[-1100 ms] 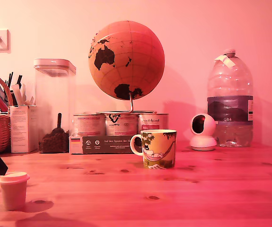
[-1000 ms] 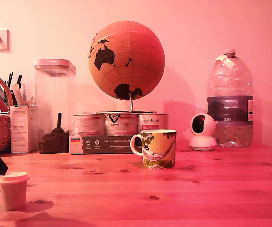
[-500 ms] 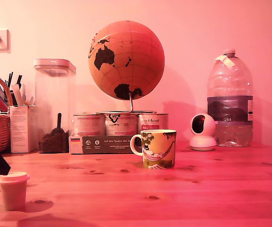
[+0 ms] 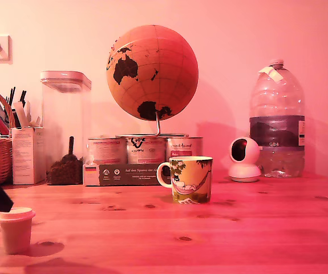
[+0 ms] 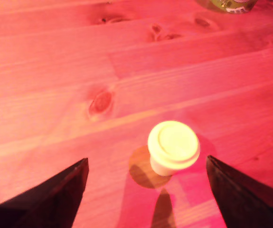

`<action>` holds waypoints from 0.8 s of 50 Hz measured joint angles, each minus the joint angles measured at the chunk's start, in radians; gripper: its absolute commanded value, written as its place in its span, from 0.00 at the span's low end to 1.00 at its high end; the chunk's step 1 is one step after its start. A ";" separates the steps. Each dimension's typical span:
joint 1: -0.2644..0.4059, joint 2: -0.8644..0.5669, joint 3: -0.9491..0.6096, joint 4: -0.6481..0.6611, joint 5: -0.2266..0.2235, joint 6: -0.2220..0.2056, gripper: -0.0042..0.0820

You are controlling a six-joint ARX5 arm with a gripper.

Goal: Pick up the coffee capsules from the table one by one and drop them inside the nearest coffee cup

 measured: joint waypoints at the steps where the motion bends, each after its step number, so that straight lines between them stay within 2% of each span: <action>1: 0.000 0.005 0.000 0.001 -0.001 0.000 0.87; 40: -0.010 0.098 0.000 0.072 -0.005 0.002 0.87</action>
